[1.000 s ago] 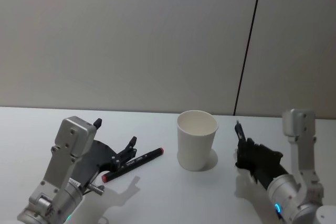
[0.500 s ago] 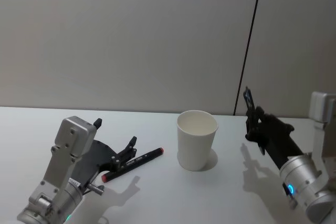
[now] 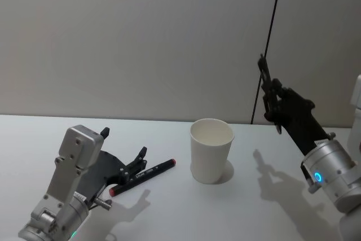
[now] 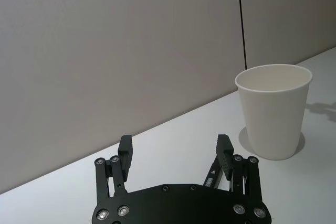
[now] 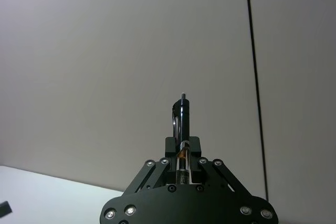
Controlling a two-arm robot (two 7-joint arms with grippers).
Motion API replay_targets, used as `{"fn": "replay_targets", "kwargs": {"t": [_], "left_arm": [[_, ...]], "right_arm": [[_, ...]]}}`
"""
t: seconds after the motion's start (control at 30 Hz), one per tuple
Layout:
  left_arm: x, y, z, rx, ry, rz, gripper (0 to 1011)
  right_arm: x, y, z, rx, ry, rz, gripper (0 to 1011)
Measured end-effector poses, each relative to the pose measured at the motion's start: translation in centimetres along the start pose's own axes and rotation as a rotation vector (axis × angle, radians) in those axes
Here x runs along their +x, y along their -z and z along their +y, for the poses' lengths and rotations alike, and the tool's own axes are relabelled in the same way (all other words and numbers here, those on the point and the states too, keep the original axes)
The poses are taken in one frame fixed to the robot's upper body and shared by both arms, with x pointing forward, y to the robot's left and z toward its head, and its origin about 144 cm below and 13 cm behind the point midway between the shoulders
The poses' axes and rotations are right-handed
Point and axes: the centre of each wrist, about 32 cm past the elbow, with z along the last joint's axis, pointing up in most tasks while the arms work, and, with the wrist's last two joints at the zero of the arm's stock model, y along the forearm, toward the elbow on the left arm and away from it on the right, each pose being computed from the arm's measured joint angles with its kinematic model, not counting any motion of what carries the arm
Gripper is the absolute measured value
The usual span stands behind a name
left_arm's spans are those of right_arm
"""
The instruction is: Place the pen into the pen holder.
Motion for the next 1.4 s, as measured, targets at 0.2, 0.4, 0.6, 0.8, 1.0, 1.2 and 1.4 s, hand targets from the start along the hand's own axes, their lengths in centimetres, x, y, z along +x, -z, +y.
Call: {"fn": "replay_targets", "kwargs": {"t": [0.2, 0.4, 0.6, 0.8, 1.0, 1.2, 1.4], "left_arm": [[0.0, 0.0, 0.0, 0.000, 0.000, 0.000, 1003], [0.0, 0.0, 0.0, 0.000, 0.000, 0.000, 1003], [0.0, 0.0, 0.0, 0.000, 0.000, 0.000, 1003], [0.0, 0.0, 0.0, 0.000, 0.000, 0.000, 1003], [0.0, 0.0, 0.0, 0.000, 0.000, 0.000, 1003], [0.0, 0.0, 0.0, 0.000, 0.000, 0.000, 1003], [0.0, 0.0, 0.0, 0.000, 0.000, 0.000, 1004]], "right_arm": [[0.8, -0.1, 1.3, 0.033, -0.085, 0.032, 144], [1.1, 0.4, 2.8, 0.038, -0.162, 0.055, 145], [1.1, 1.0, 3.9, 0.037, -0.204, 0.064, 145], [1.1, 2.0, 5.1, 0.038, -0.233, 0.068, 145], [0.9, 3.0, 6.2, 0.042, -0.253, 0.067, 145], [0.7, 3.9, 6.9, 0.044, -0.271, 0.046, 145], [0.4, 4.8, 7.3, 0.039, -0.281, 0.017, 145]]}}
